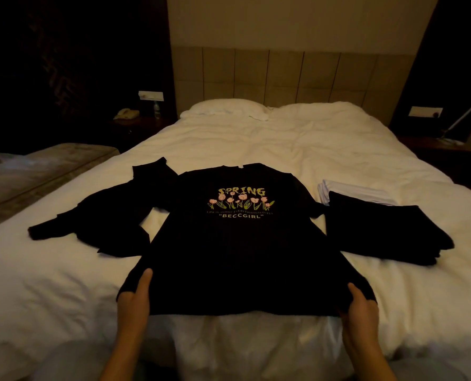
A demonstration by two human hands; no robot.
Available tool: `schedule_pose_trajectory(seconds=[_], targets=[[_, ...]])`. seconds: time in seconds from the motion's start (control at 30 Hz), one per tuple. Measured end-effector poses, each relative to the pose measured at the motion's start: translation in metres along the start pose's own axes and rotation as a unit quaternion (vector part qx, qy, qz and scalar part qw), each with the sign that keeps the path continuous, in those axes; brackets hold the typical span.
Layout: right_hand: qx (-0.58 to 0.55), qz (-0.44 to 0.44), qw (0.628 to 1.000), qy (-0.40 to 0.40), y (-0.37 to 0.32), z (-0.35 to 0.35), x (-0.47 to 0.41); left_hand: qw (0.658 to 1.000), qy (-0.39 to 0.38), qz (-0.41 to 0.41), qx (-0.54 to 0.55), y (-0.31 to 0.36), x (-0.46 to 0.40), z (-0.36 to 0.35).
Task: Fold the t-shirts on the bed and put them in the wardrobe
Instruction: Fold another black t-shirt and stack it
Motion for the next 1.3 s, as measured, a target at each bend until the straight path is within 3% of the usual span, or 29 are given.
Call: schedule_pose_trajectory(seconds=[0.1,0.37,0.53,0.7,0.87,1.07,1.23,1.3], targets=[[-0.008,-0.044,0.999,-0.002,0.016,0.006,0.001,0.999,-0.005,0.033,0.010,-0.005,0.005,0.002],[0.000,-0.058,0.998,-0.029,0.020,0.005,0.012,0.992,-0.053,0.112,0.015,-0.024,0.028,-0.007],[-0.025,-0.037,0.998,-0.048,0.011,0.010,0.012,0.980,-0.040,0.187,0.050,-0.043,0.030,-0.008],[-0.064,0.000,0.996,-0.069,-0.002,0.009,0.021,0.997,0.007,0.064,-0.042,-0.009,0.027,0.012],[-0.089,-0.024,0.995,-0.037,0.010,0.019,0.024,0.995,0.065,0.040,-0.067,-0.002,0.022,0.032],[-0.072,-0.115,0.990,0.033,0.043,0.030,0.023,0.987,0.069,0.149,0.003,-0.026,0.037,0.030],[-0.037,-0.118,0.991,0.059,0.058,0.035,0.029,0.960,0.088,0.253,0.079,-0.059,0.045,0.025],[-0.044,-0.120,0.990,0.058,0.064,0.033,0.033,0.943,0.056,0.301,0.134,-0.068,0.056,0.012]])
Point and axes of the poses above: each hand's wrist, its own x-axis away from the middle knuckle, its own z-axis out of the back of the hand, y = z × x, the point moved 6 cm from there along -x, towards the middle knuckle, and after that the axes turned 5 degrees about x, right-handed, at the moved point
